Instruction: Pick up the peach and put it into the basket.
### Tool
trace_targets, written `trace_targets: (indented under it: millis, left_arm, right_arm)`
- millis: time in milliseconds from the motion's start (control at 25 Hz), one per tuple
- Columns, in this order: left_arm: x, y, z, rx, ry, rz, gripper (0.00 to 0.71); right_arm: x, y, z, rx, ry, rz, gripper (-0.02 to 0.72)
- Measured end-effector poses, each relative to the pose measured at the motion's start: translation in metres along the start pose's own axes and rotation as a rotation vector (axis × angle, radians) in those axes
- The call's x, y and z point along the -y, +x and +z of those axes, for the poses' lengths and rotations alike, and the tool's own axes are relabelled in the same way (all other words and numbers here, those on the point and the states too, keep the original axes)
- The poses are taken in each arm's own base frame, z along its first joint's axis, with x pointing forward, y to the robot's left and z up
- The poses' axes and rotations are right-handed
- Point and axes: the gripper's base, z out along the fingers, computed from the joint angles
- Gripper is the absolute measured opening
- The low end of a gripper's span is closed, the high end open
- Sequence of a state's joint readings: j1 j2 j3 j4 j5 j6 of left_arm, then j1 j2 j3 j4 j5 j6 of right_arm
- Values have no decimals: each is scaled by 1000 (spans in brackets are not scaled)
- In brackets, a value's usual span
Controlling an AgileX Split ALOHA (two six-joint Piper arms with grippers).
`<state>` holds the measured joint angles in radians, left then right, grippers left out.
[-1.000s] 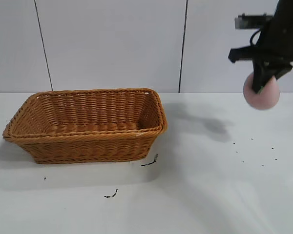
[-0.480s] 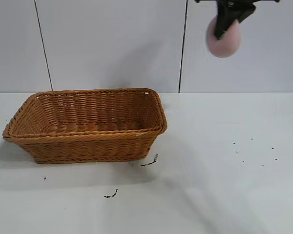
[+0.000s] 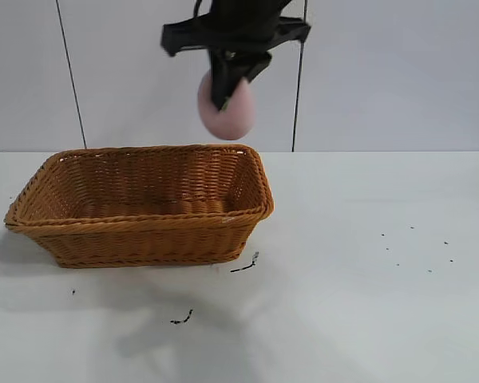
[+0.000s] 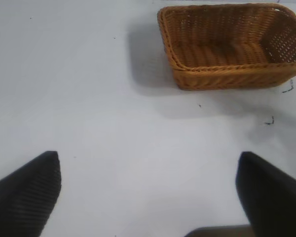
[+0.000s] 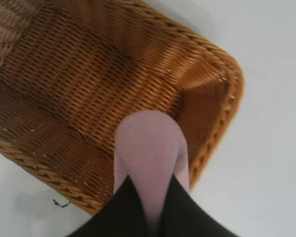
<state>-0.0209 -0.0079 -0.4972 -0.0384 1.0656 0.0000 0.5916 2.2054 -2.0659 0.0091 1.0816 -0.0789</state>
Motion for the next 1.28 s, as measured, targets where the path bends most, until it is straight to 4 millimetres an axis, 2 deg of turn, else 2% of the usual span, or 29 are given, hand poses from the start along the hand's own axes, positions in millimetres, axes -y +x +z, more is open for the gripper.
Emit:
trace_targets:
  millis: [160,360,480,520,560,720,760,840,920,1040,1080,1120,1160,1280]
  left_arm:
    - [0,0,0,0,0,0,693]
    - [0,0,0,0,0,0,693]
    - [0,0,0,0,0,0,693]
    - [0,0,0,0,0,0,693]
    - [0,0,0,0,0,0,693]
    - [0,0,0,0,0,0,693]
    - [0,0,0,0,0,0,693]
    - [0,0,0,0,0,0,693]
    - [0,0,0,0,0,0,693]
    - [0,0,0,0,0,0,693]
    - [0,0,0,0,0,0,693]
    - [0,0,0,0,0,0,693]
    - [0,0,0,0,0,0,693]
    - [0,0,0,0,0,0,693]
  right_arm:
    - [-14,0,44,8,-12,-25,-11]
    - [-16,7,96,4,-13,-26,-11]
    - [-17,11,108,-6,-15,-25,22]
    - [-17,11,109,-6,-16,-24,67]
    - [-17,11,109,-5,-18,-23,123]
    - [-17,4,99,8,-19,-22,539]
    - [-16,1,95,12,-19,-22,602]
    - [-16,-6,84,22,-19,-22,659]
    - [-16,-16,68,37,-19,-22,682]
    - [-15,-28,44,69,-17,-23,687]
    - [-15,-28,44,69,-17,-23,687]
    - [-13,-31,35,83,-15,-21,687]
    - [-6,-33,22,93,-3,-12,689]
    - [20,-32,5,100,31,25,695]
